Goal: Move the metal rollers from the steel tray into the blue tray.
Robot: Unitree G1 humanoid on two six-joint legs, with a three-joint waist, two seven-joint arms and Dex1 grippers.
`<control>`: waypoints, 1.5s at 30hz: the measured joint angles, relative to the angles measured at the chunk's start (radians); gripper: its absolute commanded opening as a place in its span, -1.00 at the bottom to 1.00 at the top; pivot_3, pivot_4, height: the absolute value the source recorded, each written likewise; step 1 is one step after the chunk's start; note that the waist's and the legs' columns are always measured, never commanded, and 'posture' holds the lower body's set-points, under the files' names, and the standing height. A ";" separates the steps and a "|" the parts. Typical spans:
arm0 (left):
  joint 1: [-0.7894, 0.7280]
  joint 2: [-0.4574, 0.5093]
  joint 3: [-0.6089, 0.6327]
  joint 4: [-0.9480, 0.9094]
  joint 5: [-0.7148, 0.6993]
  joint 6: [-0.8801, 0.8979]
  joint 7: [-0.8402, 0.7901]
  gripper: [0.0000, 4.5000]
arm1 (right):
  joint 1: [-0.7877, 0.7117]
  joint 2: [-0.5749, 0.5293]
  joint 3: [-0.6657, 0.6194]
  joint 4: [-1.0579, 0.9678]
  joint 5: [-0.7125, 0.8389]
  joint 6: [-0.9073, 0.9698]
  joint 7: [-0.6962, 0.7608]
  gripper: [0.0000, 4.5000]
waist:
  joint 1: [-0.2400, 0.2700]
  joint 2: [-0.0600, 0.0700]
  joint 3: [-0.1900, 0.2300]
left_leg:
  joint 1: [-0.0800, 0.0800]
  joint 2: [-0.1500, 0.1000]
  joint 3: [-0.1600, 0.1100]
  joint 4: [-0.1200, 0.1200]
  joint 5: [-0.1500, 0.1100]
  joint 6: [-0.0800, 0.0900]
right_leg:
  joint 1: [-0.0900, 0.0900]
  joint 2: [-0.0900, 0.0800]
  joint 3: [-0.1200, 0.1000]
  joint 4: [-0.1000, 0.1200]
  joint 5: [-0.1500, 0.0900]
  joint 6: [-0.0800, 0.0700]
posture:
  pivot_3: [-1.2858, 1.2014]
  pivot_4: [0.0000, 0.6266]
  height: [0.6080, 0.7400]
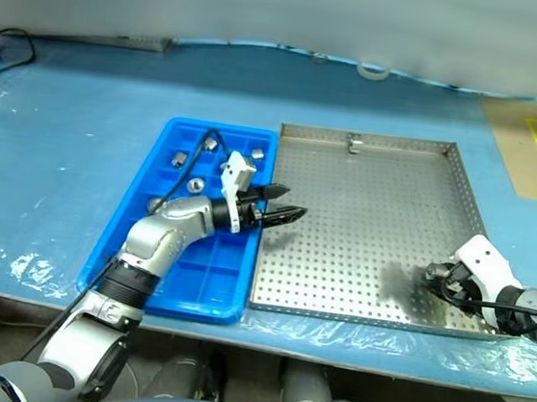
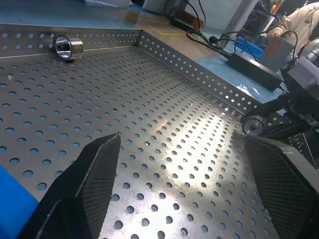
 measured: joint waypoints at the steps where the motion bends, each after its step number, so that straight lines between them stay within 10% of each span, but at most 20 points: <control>1: 0.000 0.003 0.003 0.000 -0.001 0.001 -0.001 0.85 | -0.025 0.005 0.004 -0.015 0.016 0.020 0.004 -0.22 | -0.002 0.000 0.000 | 0.000 0.000 0.000 0.000 0.000 0.000 | 0.000 0.000 0.000 0.000 0.000 0.000 | -0.19 -0.52 1.00; 11: -0.005 0.181 0.202 -0.350 -0.220 0.226 0.040 0.85 | -0.499 0.215 0.259 -0.105 0.117 0.140 0.051 -0.22 | 0.028 -0.003 0.002 | -0.001 0.004 -0.005 -0.002 0.010 -0.017 | -0.008 0.001 -0.005 0.019 -0.003 -0.005 | 0.01 -0.52 1.00; 19: 0.279 0.412 0.353 -0.612 -0.253 0.296 0.108 0.85 | -0.720 0.386 0.446 0.030 0.140 0.120 0.220 -0.22 | 0.103 -0.006 0.004 | -0.003 0.006 -0.008 -0.004 0.017 -0.029 | -0.017 0.002 -0.010 0.028 -0.006 -0.010 | 0.20 -0.52 1.00; 29: 0.462 0.399 0.447 -0.728 -0.295 0.305 0.245 0.85 | -0.790 0.458 0.599 0.256 0.054 -0.025 0.412 -0.22 | 0.193 -0.013 0.007 | -0.002 0.006 -0.011 -0.003 0.021 -0.035 | -0.015 0.001 -0.010 0.033 -0.007 -0.013 | 0.30 -0.52 1.00; 45: 0.496 0.400 0.435 -0.741 -0.330 0.308 0.300 0.85 | -0.762 0.525 0.645 0.251 0.040 0.023 0.478 -0.22 | 0.202 -0.013 0.007 | -0.001 0.009 -0.013 -0.004 0.024 -0.041 | -0.015 0.003 -0.014 0.035 -0.007 -0.013 | 0.31 -0.52 1.00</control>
